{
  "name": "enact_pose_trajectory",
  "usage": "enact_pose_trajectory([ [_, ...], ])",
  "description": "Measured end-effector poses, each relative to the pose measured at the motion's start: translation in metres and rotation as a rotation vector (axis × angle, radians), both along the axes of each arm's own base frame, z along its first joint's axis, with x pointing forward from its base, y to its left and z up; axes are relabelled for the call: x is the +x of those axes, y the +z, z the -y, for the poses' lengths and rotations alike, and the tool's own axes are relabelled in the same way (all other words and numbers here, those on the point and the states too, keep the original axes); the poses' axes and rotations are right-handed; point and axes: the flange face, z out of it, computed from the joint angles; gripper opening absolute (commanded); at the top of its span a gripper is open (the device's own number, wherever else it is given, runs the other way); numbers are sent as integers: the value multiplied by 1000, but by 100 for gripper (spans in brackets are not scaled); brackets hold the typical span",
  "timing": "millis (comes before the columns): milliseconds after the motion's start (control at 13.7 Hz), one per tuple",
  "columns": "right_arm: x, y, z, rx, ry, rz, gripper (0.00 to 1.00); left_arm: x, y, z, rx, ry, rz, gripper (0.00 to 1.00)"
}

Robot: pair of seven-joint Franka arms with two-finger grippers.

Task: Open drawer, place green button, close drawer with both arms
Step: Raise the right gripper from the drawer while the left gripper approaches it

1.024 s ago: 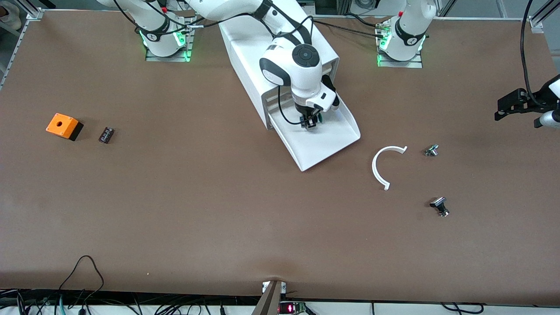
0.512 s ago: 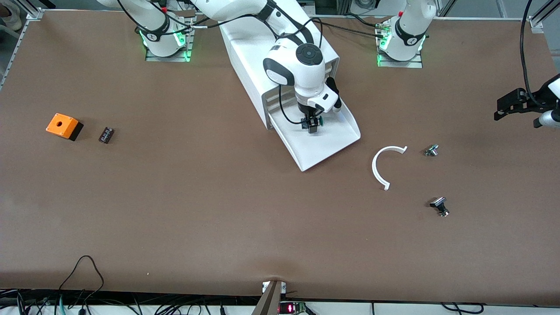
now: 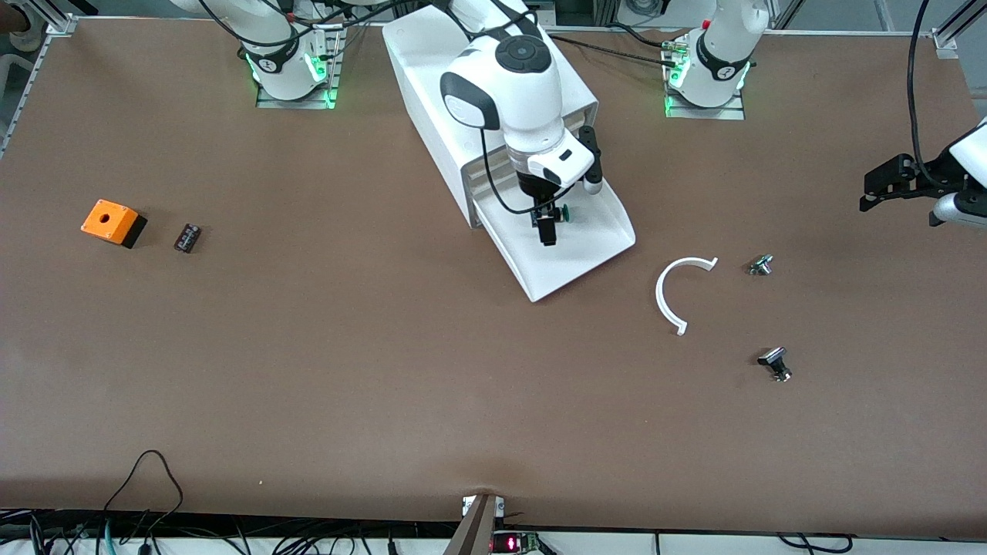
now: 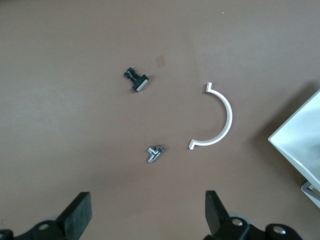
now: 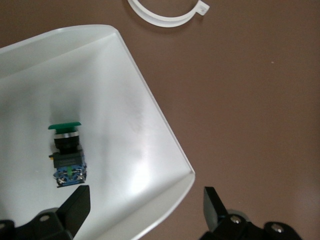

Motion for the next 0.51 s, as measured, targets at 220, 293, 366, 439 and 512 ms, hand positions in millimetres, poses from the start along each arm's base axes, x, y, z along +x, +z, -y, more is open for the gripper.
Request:
enact_pose_trajectory([
  [220, 32, 25, 26, 4, -102, -13, 100, 5, -24, 1, -1, -1, -45, 100],
  [293, 42, 32, 36, 12, -156, -21, 100, 7, -33, 1, -1, -1, -62, 100],
  [366, 52, 38, 47, 29, -223, -32, 100, 9, -43, 1, -1, 0, -79, 100],
  [439, 62, 42, 57, 54, -304, -49, 100, 11, -50, 0, -2, 0, -92, 100],
  [512, 72, 44, 69, 78, -393, -68, 100, 12, -56, 0, -1, 0, -103, 100],
])
